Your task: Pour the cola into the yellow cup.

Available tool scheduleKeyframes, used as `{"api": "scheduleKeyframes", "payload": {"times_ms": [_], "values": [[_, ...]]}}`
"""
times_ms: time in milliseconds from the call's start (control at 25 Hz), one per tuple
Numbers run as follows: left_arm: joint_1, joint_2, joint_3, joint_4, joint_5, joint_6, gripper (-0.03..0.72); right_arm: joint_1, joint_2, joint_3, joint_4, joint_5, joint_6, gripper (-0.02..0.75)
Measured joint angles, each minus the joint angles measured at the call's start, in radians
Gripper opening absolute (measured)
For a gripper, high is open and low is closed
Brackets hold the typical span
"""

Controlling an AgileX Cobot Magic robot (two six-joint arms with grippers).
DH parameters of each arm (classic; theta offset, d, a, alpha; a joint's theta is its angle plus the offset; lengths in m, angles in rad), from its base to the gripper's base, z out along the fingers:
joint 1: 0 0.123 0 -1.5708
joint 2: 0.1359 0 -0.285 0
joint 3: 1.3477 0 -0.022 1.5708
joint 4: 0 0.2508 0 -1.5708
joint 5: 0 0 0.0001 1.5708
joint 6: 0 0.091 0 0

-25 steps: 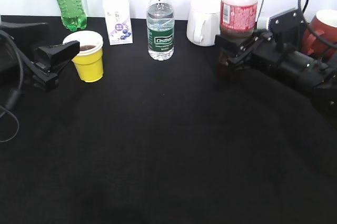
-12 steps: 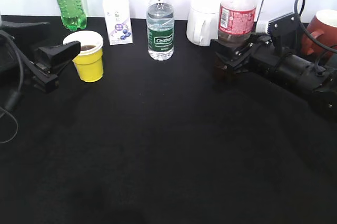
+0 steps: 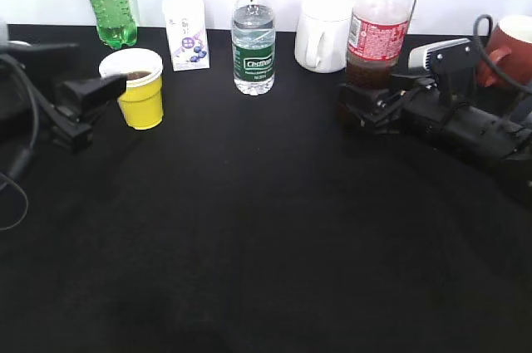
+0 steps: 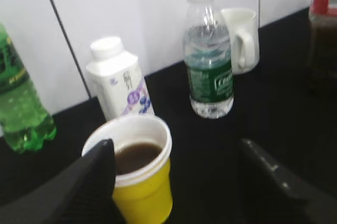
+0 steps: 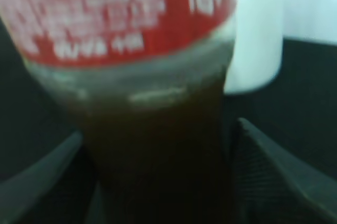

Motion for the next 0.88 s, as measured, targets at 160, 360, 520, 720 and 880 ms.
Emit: {"api": "scheduleKeyframes", "payload": {"times_ms": [160, 360, 520, 720, 880], "values": [[0.000, 0.000, 0.000, 0.000, 0.076, -0.020, 0.538, 0.000, -0.059, 0.061, 0.009, 0.067, 0.000, 0.568], [0.000, 0.000, 0.000, -0.034, 0.251, -0.089, 0.538, 0.000, -0.164, 0.091, 0.012, 0.255, 0.001, 0.569], [-0.034, -0.034, -0.077, -0.048, 0.604, -0.231, 0.538, 0.000, -0.360, 0.091, -0.014, 0.578, 0.035, 0.569], [-0.141, -0.134, -0.351, -0.140, 1.153, -0.236, 0.538, 0.000, -0.619, 0.063, -0.181, 0.944, 0.276, 0.569], [-0.167, -0.297, -0.370, -0.164, 1.278, -0.237, 0.538, 0.141, -0.732, -0.035, -0.172, 1.293, 0.292, 0.569]]}}
